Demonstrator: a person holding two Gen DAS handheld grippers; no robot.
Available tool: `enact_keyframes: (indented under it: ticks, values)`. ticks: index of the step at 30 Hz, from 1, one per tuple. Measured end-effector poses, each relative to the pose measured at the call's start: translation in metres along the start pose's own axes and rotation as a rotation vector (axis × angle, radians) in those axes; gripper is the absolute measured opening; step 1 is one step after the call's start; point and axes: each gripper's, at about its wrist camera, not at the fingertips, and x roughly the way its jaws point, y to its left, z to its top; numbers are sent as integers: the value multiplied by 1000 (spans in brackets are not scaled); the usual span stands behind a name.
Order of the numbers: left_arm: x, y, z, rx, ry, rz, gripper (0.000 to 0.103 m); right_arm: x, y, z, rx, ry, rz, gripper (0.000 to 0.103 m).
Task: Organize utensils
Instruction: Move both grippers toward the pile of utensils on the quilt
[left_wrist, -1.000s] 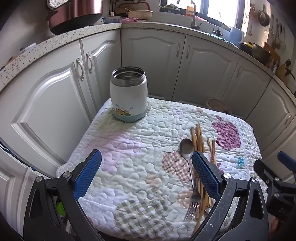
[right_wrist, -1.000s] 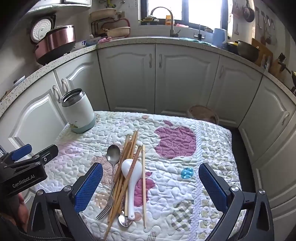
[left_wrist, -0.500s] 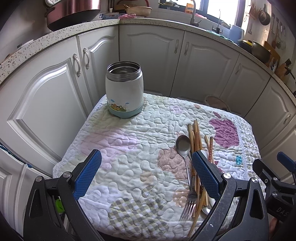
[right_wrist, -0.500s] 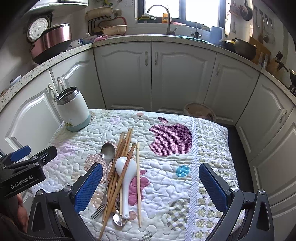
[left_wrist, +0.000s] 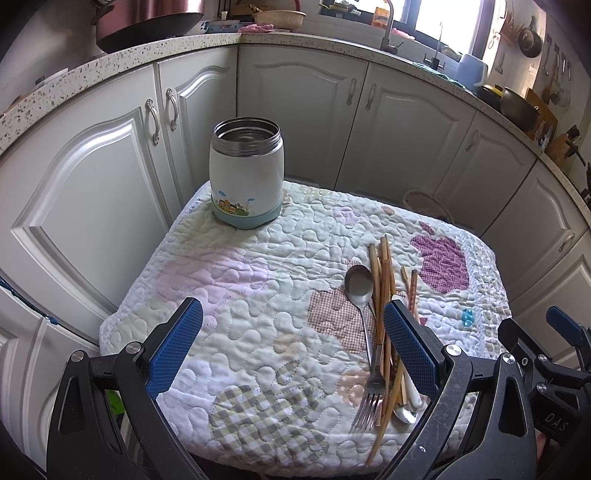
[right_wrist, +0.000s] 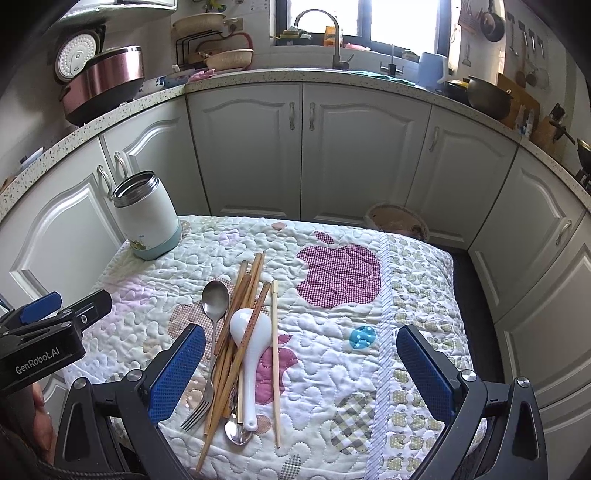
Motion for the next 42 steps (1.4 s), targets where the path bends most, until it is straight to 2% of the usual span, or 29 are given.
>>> enact_keyframes:
  ticks: [13, 29, 34, 35, 40, 42]
  values:
    - [8, 5, -1, -31, 31, -15, 99, 4, 1, -1, -12, 21, 2, 103]
    - [31, 21, 1, -104, 73, -38, 99, 31, -22, 8, -2, 68, 27, 103]
    - [42, 18, 3, -95, 99, -38, 99, 40, -29, 6, -20, 90, 85, 103]
    - [45, 16, 4, -89, 103, -39, 99, 42, -30, 6, -22, 92, 99, 102]
    - [56, 5, 6, -49, 127, -45, 99, 57, -31, 2, -28, 124, 172, 83]
    - [58, 2, 6, -32, 130, -39, 99, 61, -26, 0, -50, 139, 170, 78]
